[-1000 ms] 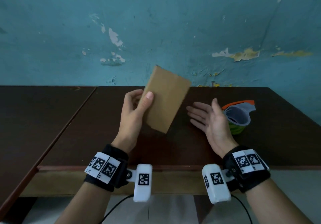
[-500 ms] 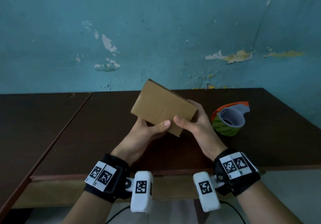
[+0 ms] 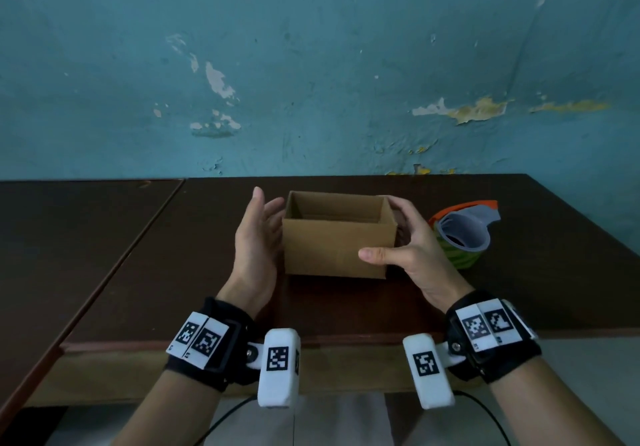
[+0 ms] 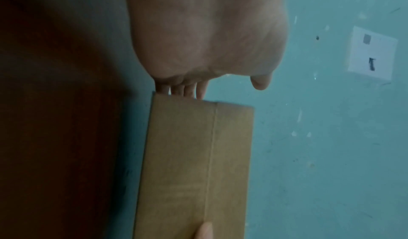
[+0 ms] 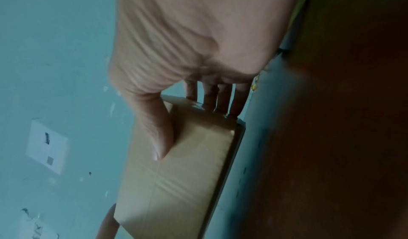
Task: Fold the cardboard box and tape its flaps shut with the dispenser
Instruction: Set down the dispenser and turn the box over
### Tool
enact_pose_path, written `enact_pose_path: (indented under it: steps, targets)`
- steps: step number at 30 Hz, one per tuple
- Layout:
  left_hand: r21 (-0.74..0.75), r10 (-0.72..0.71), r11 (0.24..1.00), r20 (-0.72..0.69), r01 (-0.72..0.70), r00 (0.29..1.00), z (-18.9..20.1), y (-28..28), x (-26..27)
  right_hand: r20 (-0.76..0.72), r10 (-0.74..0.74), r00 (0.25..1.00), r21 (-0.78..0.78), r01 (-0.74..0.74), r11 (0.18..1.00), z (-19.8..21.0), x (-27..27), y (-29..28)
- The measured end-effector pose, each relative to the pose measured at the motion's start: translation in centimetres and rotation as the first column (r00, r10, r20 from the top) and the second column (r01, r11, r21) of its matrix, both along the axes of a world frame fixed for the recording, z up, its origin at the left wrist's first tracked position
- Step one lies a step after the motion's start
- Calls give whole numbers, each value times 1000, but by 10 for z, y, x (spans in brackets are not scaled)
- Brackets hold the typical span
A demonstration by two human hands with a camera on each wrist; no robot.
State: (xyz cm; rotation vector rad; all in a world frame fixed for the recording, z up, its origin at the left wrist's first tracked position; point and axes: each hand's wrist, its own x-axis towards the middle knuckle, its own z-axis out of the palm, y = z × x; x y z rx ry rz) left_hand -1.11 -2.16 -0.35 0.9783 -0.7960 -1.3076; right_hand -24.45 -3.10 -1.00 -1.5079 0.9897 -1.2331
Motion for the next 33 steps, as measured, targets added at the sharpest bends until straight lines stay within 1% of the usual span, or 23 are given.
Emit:
enact_pose_path:
  steps: [2, 4, 5, 7, 9, 10, 14, 16, 19, 21, 24, 26, 28, 30, 33]
  targets:
    - [-16, -36, 999, 44, 37, 998, 2, 3, -6, -27, 20, 999, -1, -20, 1000, -2, 0, -1]
    - [-41, -22, 999, 91, 26, 996, 2, 4, -9, -48, 56, 997, 8, -55, 998, -2, 1, 0]
    - [-65, -12, 998, 124, 20, 992, 0, 3, -8, -42, 73, 996, 15, -73, 997, -3, 1, 0]
    - [-107, -15, 994, 176, 34, 984, -3, 3, -7, 35, 77, 996, 41, -78, 996, -3, 3, 1]
    - [-110, -22, 993, 141, 38, 990, -6, 2, -7, 127, 51, 991, 72, -60, 996, -2, 5, 0]
    - [-114, -17, 993, 124, 31, 992, -5, 4, -8, 149, 29, 988, 80, -42, 996, -2, 6, 0]
    - [-91, 42, 995, 67, -36, 997, 1, 7, -10, 260, -24, 965, 97, -1, 995, 5, 10, 1]
    - [-60, 6, 998, 44, -3, 999, 5, 10, -10, 287, -33, 957, 106, 3, 994, 5, 12, 3]
    - [-38, -88, 995, 96, 92, 992, 7, 15, -13, 277, -29, 961, 120, -4, 993, 3, 17, 5]
    - [-57, -111, 991, 138, 120, 984, 6, 19, -17, 272, -41, 961, 127, 7, 992, 3, 21, 6]
    - [-50, -102, 993, 119, 109, 988, 2, 19, -20, 290, -84, 953, 144, 43, 989, 3, 25, 6]
    - [-36, -105, 993, 111, 109, 988, 0, 18, -22, 303, -109, 947, 182, 55, 982, 1, 26, 6]
    - [-34, -91, 995, 136, 96, 987, -4, 18, -23, 300, -136, 944, 216, 72, 974, -1, 26, 6]
    - [-37, -71, 996, 137, 77, 988, -5, 18, -24, 281, -137, 950, 209, 79, 975, -2, 26, 7]
    - [-26, -79, 996, 136, 84, 988, -3, 17, -23, 271, -133, 953, 196, 81, 977, -1, 27, 9]
